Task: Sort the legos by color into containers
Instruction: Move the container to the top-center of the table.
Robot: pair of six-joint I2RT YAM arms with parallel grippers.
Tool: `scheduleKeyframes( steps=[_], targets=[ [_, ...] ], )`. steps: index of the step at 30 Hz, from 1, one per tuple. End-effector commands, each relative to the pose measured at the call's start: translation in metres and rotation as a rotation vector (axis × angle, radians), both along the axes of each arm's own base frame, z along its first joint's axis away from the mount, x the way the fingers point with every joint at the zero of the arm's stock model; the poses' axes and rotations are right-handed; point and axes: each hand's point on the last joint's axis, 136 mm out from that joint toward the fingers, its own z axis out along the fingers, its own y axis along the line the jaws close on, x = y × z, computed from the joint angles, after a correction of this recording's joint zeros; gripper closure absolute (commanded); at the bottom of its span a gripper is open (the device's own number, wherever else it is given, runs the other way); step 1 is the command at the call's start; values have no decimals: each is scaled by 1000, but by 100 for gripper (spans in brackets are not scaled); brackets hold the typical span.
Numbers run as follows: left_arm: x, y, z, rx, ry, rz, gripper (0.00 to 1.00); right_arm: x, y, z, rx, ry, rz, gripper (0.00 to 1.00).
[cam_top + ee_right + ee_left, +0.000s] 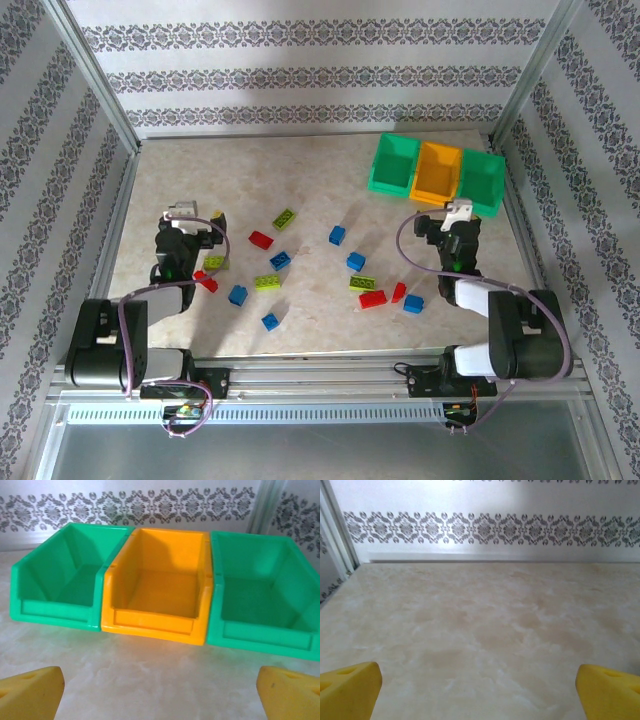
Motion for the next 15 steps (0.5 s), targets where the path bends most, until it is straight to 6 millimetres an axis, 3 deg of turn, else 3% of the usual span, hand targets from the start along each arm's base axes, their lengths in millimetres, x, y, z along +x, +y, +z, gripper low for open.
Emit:
scheduleKeyframes(
  steps=[1, 5, 9, 15],
  targets=[
    [-10, 16, 0, -6, 16, 81, 0, 1, -13, 24, 32, 7, -98, 1],
    [-15, 21, 9, -3, -2, 109, 1, 9, -18, 39, 97, 87, -154, 2],
    [-13, 20, 13, -29, 0, 111, 0, 34, -12, 44, 159, 195, -153, 2],
    [-9, 20, 14, -66, 5, 114, 0, 80, -3, 33, 236, 333, -171, 4]
  ],
)
